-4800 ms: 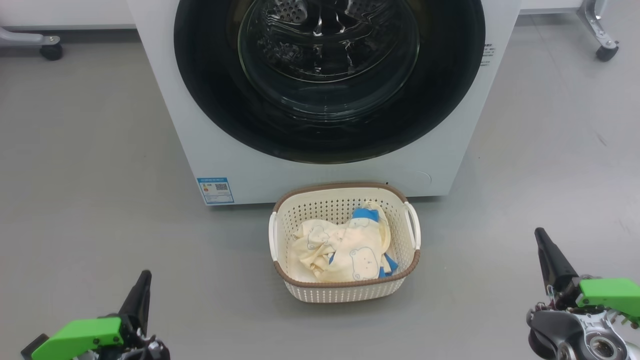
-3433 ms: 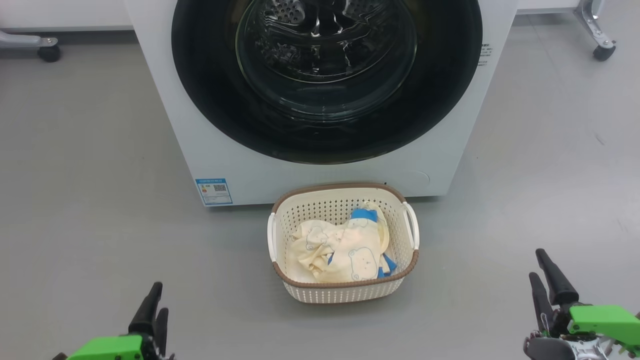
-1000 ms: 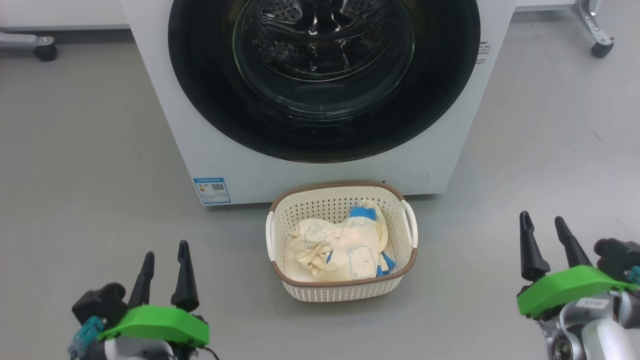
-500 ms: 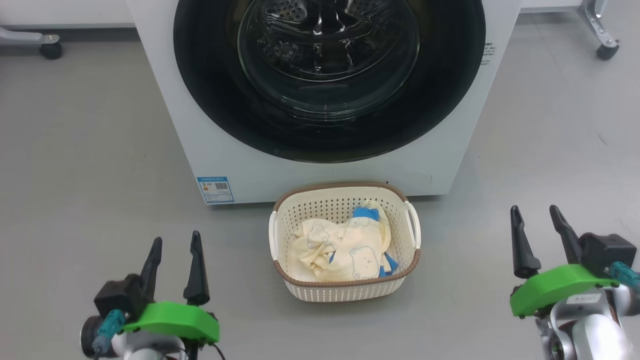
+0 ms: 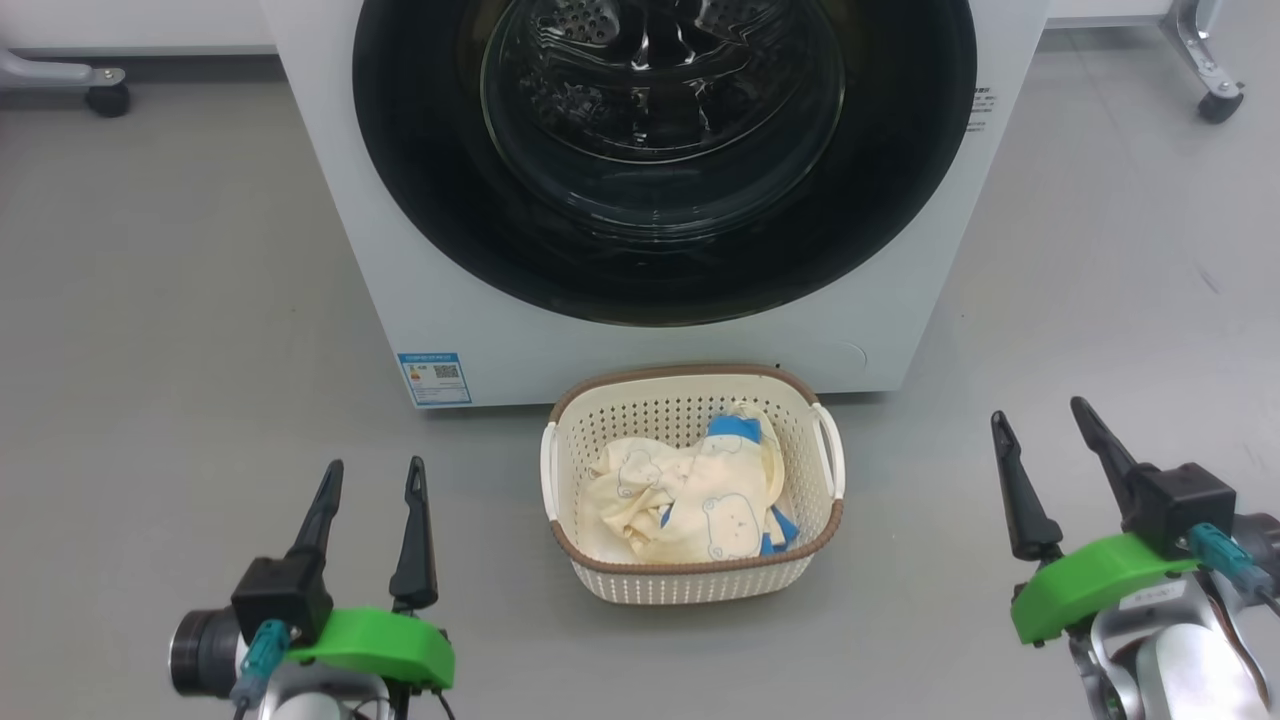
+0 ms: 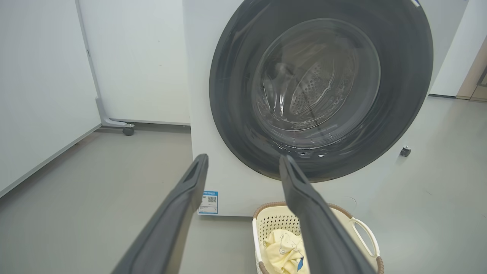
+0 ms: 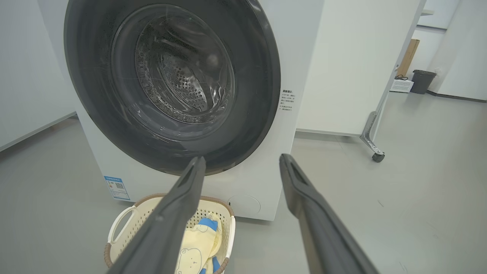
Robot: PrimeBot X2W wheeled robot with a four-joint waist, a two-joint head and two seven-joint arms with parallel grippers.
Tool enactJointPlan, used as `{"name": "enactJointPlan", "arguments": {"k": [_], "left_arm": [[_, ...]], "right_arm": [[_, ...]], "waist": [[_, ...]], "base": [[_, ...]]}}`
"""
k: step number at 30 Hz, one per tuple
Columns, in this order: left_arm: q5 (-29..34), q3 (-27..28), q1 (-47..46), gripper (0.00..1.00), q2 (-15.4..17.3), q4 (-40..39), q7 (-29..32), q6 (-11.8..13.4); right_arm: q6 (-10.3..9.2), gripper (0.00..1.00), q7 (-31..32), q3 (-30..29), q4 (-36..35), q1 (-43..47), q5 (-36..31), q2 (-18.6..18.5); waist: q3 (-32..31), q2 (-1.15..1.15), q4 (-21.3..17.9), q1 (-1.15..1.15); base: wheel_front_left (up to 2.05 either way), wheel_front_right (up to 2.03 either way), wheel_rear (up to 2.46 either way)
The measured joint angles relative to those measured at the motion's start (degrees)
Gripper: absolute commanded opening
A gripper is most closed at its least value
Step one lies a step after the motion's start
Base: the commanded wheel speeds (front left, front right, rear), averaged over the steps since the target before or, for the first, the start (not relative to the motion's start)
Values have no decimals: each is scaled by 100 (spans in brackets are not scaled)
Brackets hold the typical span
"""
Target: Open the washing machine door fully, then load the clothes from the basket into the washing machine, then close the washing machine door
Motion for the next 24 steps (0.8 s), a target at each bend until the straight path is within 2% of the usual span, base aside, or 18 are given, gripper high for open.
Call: {"name": "enactJointPlan", "arguments": {"k": [24], "left_arm": [[20,-78,-65,100,30,137,-1,49]], "right_arm": [[0,100,-4,-5,-42,-11,-4,0]], "waist": [[10,0,-60,0]], "base": [[3,3,-6]]}}
